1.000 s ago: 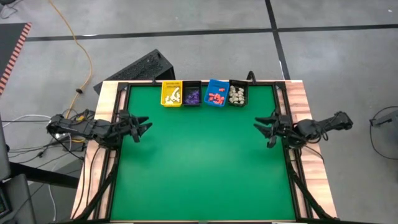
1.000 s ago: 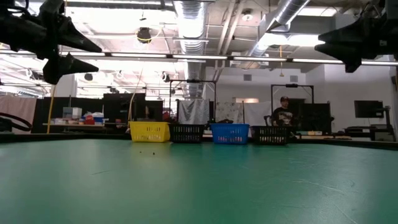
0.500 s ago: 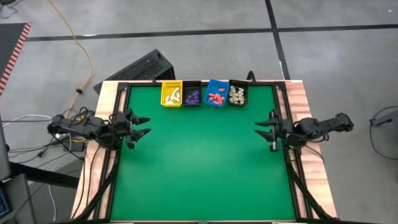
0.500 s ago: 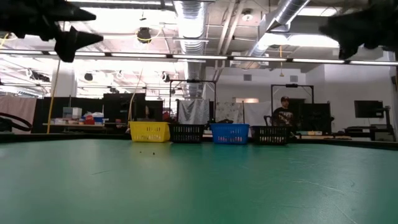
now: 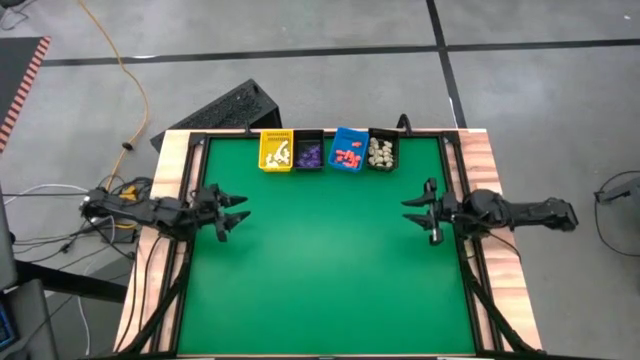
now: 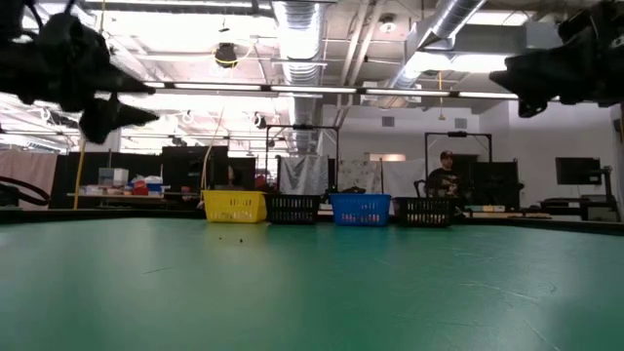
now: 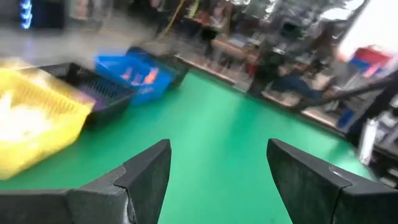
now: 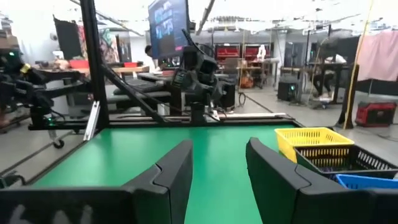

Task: Sort Halloween decoration
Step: Return to Home Position

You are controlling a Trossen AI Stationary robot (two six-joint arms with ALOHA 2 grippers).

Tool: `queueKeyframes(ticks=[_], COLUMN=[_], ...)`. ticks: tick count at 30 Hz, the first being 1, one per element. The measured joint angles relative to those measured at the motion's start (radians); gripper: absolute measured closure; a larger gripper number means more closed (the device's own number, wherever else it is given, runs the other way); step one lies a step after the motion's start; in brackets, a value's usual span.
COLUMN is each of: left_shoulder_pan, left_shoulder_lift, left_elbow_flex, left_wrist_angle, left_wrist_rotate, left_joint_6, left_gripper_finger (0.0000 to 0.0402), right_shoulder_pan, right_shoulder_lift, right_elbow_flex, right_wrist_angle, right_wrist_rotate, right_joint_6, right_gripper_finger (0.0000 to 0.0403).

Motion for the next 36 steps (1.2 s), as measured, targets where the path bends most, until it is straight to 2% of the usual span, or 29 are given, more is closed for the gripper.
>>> queueKeyframes(ticks=[3, 13, 24, 32, 36], left_shoulder_pan=[-0.001, 0.0, 0.0, 0.0, 0.0], left_shoulder_lift=[0.029, 0.003, 0.001, 0.001, 0.001], left_elbow_flex=[-0.015, -0.015, -0.015, -0.016, -0.016], left_wrist_angle=[0.086, 0.053, 0.063, 0.074, 0.059], left_wrist_rotate=[0.042, 0.032, -0.017, 0.307, 0.428], left_joint_6=[0.067, 0.077, 0.06, 0.021, 0.031], left_gripper_finger=[0.0145, 0.0145, 0.0145, 0.0145, 0.0145], right_shoulder_pan=[-0.055, -0.219, -0.264, -0.264, -0.264], right_shoulder_lift=[-0.001, -0.001, -0.001, -0.001, 0.01], right_elbow_flex=[0.0, 0.0, -0.001, -0.002, -0.002], right_wrist_angle=[-0.009, -0.022, -0.013, -0.072, -0.079], right_wrist_rotate=[-0.034, -0.185, -0.189, -0.187, -0.182], right_joint_6=[0.015, 0.014, -0.021, -0.02, -0.021], right_gripper_finger=[0.0227, 0.0227, 0.0227, 0.0227, 0.0227])
